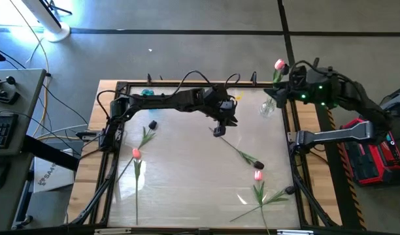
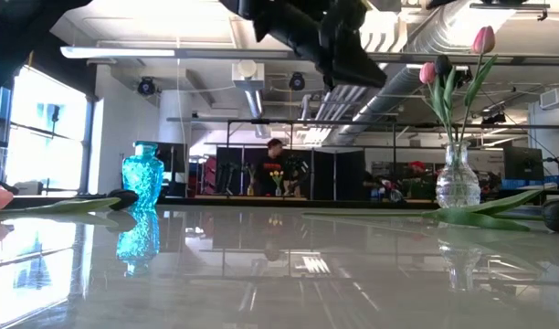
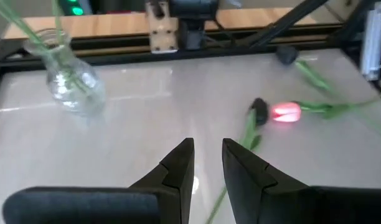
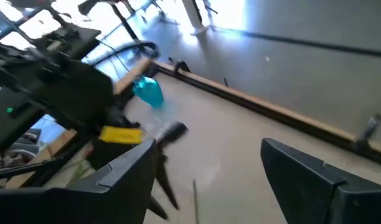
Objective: Sort flowers into vase by color
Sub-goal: Put the black flower into the transparent vase
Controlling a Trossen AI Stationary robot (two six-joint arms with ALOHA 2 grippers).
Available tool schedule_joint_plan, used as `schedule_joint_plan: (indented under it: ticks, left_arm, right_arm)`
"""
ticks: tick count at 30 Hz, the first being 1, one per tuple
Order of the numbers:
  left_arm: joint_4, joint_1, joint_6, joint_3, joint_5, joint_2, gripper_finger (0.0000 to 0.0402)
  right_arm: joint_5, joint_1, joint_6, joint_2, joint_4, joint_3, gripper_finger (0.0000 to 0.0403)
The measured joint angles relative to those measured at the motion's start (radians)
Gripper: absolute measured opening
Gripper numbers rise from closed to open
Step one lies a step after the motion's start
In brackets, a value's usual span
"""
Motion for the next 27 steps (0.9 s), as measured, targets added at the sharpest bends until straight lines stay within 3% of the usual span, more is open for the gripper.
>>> schedule_joint_plan:
  ticks: [6,16,22,27]
  left_arm:
    - [0.014,-0.018,0.019,-0.032,-0.100,0.000,0.0087]
    - [0.008,-0.048,0.065,-0.032,-0.099,0.000,0.0134]
    - [0.026,-0.074,0.218,-0.030,-0.080,0.057,0.0136]
    - [0.040,-0.087,0.226,-0.031,-0.046,0.120,0.0133]
  right_arm:
    - [0.073,0.106,-0.052,0.037,0.126,0.000,0.0275]
    - [0.081,0.241,-0.049,0.044,0.213,0.000,0.0275]
    - [0.029,0.348,-0.102,0.061,0.403,0.000,0.0275]
    - [0.047,0.398,-0.110,0.072,0.409,0.000,0.0275]
